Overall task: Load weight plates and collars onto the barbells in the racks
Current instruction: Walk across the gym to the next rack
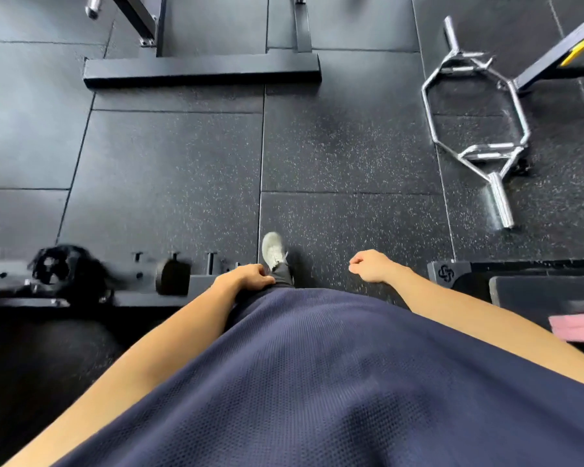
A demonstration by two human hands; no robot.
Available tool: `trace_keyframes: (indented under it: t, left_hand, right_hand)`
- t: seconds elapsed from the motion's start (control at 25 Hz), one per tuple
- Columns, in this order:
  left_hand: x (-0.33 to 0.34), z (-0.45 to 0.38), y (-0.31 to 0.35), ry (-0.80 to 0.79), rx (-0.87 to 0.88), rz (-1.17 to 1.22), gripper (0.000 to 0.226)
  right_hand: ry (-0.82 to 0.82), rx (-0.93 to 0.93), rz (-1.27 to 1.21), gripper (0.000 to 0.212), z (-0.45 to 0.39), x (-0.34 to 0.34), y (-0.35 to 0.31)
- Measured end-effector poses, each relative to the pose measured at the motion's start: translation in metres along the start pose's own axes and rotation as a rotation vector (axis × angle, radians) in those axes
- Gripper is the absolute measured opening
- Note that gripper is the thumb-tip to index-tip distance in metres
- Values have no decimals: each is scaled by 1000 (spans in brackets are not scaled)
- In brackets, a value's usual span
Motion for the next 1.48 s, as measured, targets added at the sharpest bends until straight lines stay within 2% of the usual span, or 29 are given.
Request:
trace_keyframes:
  t: [0.12, 0.32, 0.56, 0.76, 0.88, 1.0, 1.16, 1.28, 1.48]
  left_hand:
    - [-104, -37, -5, 35, 18, 33, 46]
    - [-284, -77, -15, 228, 30, 89, 40]
    - [-389, -127, -53, 243, -55, 213, 41]
    - [-470, -159, -104, 233, -187, 388, 39]
    - [-527, -159, -138, 309, -290, 540, 39]
    - [-561, -156, -175, 409, -403, 731, 41]
    - [-571, -162, -213, 390, -465, 948, 37]
    - [-587, -179, -261, 311, -460, 1040, 43]
    - [-669, -171, -381, 395, -475, 1105, 40]
  right_hand:
    - [-5, 11, 81, 32, -47, -62, -46]
    - [106, -23, 110, 29, -114, -183, -151]
    - [27, -76, 167, 34, -209, -263, -275]
    - [-21, -183, 303, 33, -296, -330, -406]
    - [-75, -267, 442, 30, -339, -362, -503]
    - [-115, -422, 692, 34, -369, -375, -609]
    - [-186, -558, 924, 35, -391, -357, -731]
    - [-202, -610, 1000, 33, -407, -335, -830]
    - [-196, -623, 1018, 27, -430, -308, -972]
Point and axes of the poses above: each hand's wrist, its own z-axis away from the middle knuckle, its own x-axis out of the palm, y = z × x, the point moved 9 cm from there along -z, towards the middle knuckle, and after that the axes turned 4 degrees about x, right-handed, at the moved point
